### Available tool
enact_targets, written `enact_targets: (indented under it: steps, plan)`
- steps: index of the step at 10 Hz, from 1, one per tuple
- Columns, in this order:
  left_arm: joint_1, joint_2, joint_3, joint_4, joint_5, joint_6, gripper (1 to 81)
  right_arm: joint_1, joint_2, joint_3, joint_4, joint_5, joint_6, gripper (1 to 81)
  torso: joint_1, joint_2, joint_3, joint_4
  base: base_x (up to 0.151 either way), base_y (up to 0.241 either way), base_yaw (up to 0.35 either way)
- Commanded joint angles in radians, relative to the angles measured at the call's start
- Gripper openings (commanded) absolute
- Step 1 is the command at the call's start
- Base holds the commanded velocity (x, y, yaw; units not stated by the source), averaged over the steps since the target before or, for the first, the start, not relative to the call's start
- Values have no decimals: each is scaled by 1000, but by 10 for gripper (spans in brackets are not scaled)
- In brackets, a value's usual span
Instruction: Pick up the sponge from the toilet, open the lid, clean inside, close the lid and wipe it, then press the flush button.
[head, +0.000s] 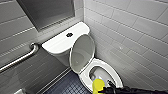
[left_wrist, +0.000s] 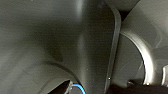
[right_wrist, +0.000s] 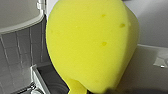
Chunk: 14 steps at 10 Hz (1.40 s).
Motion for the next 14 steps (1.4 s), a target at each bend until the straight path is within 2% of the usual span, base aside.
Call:
enact_targets:
  steps: [1,8,12,13,14]
  plan:
    - [24,5,29,-10,68,2,811,-7,-135,94,-24,-27,7,10,0,0,0,0,0,0,0]
    - [25,5,29,-7,67,4,811,-136,-473,211,-29,100,7,10,0,0,0,0,0,0,0]
    - [25,5,26,-7,62,4,811,-259,-519,217,-36,158,4,10,0,-1,0,0,0,0,0]
    - [24,5,26,-5,54,5,811,-250,-536,232,-46,165,4,10,0,-1,0,0,0,0,0]
    - [24,5,26,-7,54,5,811,-218,-579,305,-62,161,4,10,0,-1,0,0,0,0,0]
